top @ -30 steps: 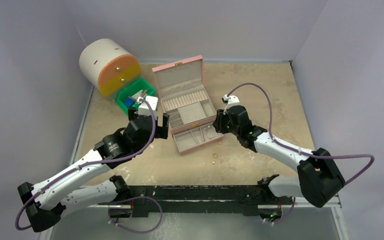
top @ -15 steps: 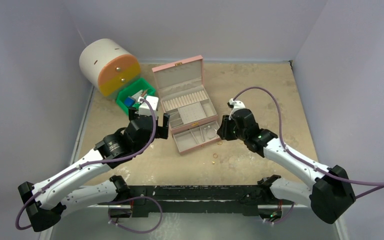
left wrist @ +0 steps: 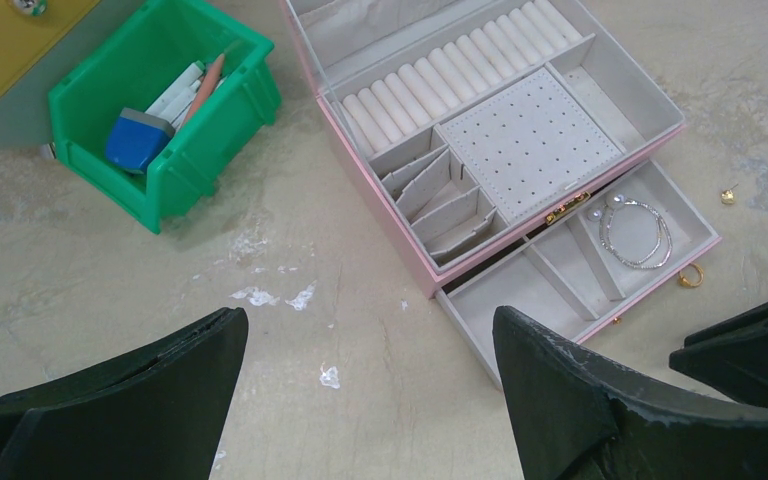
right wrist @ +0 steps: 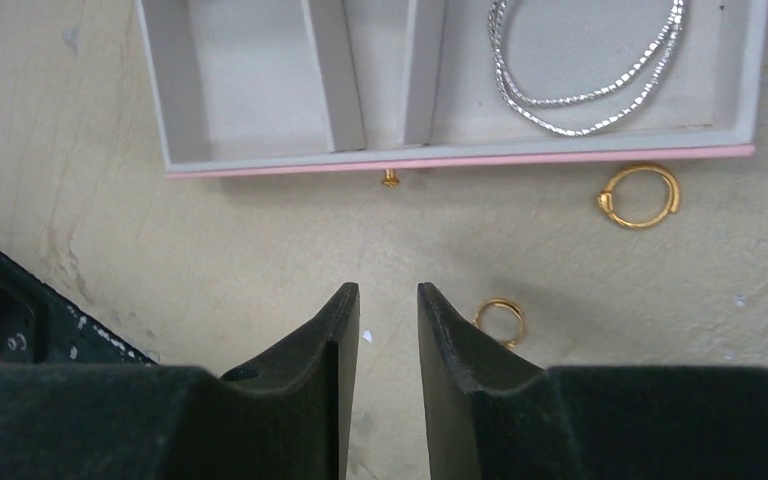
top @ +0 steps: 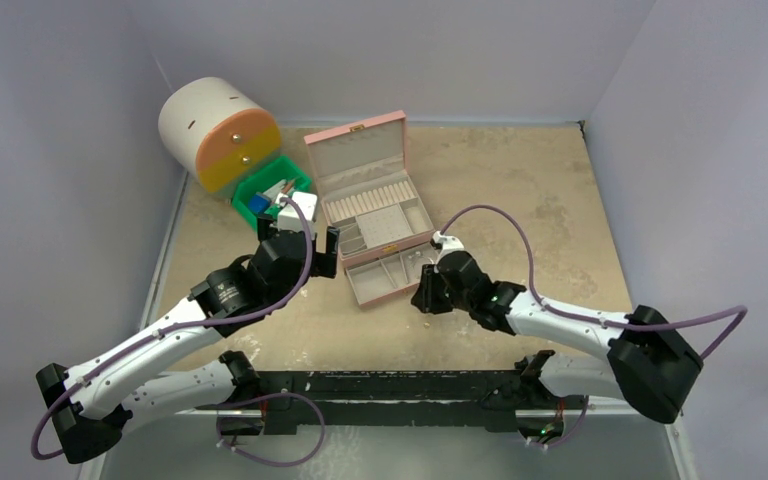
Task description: Organize the mixed jewelry
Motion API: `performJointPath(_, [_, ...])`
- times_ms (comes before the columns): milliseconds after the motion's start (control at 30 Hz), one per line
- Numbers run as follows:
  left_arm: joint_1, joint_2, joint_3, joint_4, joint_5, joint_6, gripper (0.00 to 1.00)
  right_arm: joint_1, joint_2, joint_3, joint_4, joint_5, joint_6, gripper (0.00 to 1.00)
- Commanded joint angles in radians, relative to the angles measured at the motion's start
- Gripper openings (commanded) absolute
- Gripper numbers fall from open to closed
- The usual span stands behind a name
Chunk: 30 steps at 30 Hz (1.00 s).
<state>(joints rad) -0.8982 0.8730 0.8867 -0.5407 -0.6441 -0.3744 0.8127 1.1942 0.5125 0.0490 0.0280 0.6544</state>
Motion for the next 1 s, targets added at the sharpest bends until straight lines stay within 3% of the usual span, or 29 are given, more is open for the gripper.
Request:
performJointPath(0, [-0.002, -0.012, 0.043, 0.024, -0.021, 0.005, 0.93, 0.042, 0.037, 0.001, 0.146, 0.106, 0.051, 0.32])
performJointPath(600, [-0.002, -0.007, 0.045, 0.021, -0.024, 0.003, 0.93, 0.080, 0.263, 0.001, 0.333, 0.188, 0.096, 0.33])
performJointPath(967, [-0.003, -0.001, 0.045, 0.021, -0.025, 0.005, 0.93, 0.087, 0.315, 0.005, 0.351, 0.224, 0.110, 0.30])
